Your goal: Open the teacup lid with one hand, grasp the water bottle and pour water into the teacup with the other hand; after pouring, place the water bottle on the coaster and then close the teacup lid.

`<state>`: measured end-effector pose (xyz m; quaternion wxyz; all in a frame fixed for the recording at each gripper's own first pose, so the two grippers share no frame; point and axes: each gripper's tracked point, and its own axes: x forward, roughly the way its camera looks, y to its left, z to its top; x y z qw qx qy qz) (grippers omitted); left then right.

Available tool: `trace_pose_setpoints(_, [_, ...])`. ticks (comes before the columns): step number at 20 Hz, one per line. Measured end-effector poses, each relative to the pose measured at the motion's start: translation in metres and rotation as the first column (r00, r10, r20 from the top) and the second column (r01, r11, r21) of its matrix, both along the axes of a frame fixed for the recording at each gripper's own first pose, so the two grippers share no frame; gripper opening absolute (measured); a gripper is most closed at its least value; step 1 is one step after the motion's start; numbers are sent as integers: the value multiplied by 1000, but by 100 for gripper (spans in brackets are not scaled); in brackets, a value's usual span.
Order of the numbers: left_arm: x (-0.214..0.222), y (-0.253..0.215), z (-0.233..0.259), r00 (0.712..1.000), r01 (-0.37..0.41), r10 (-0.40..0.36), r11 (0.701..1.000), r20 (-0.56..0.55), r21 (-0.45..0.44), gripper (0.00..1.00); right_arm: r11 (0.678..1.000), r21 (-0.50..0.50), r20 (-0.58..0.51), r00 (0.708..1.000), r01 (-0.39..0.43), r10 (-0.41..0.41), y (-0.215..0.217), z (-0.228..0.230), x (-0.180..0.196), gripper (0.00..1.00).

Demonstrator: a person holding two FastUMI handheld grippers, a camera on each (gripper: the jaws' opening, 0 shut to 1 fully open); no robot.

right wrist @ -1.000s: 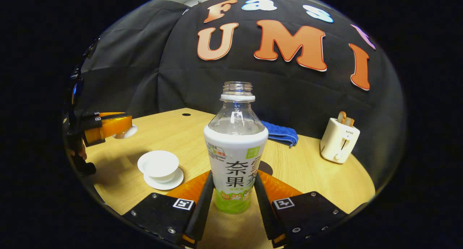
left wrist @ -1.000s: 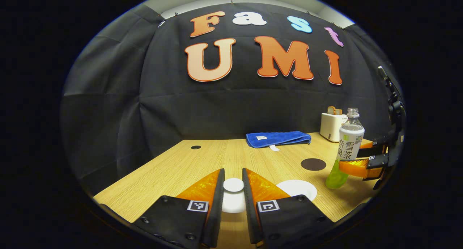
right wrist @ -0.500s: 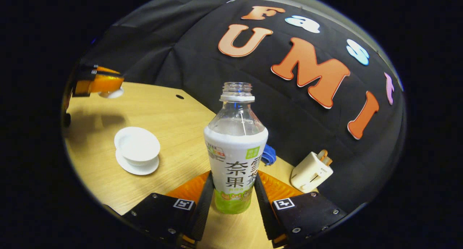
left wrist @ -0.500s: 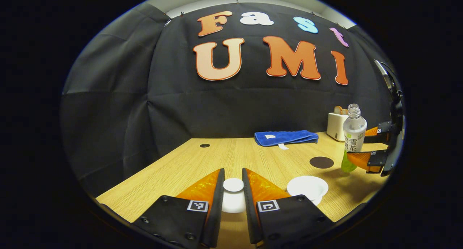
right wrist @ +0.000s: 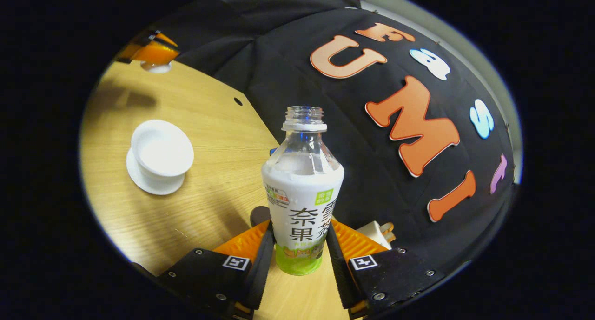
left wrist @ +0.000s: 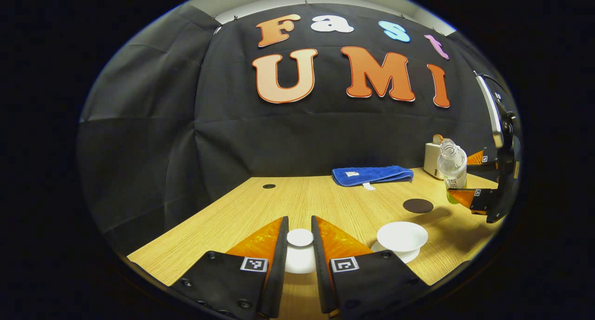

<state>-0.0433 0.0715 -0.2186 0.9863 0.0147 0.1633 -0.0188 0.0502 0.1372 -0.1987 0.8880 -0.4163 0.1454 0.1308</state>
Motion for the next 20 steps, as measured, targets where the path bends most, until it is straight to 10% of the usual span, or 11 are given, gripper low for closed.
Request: trace_pose_setpoints(20, [-17, 23, -14, 999, -31, 31, 999, -21, 23, 35, 870, -488, 250, 942, -76, 223, 13, 19, 17, 63])
